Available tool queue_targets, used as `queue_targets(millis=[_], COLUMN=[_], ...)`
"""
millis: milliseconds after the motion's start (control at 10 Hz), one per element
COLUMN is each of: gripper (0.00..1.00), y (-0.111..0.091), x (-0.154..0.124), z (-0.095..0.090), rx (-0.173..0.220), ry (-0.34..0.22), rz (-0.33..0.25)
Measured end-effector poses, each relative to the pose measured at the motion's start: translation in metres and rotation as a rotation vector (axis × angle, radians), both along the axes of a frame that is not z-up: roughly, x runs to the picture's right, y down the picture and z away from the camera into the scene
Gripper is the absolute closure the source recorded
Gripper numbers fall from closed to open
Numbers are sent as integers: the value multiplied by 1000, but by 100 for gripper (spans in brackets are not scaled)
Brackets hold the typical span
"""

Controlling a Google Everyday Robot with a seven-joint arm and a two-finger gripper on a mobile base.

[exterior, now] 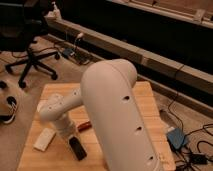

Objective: Place the eraser in the ceramic cup

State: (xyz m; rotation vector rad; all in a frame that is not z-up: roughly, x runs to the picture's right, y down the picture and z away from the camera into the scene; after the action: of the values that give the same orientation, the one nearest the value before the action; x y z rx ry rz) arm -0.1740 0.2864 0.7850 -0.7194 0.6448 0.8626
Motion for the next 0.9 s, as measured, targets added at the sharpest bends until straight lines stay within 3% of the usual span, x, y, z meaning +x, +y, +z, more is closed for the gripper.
queue_targets(millis=[100,300,700,900], gripper=[90,90,90,90], y=[-2,-27,-124,-165], x=[-1,-12,-52,-71], z=[0,-6,-47,-68], rx=[6,62,260,330], ry=[4,-9,-109,-168], rz=[4,40,192,255])
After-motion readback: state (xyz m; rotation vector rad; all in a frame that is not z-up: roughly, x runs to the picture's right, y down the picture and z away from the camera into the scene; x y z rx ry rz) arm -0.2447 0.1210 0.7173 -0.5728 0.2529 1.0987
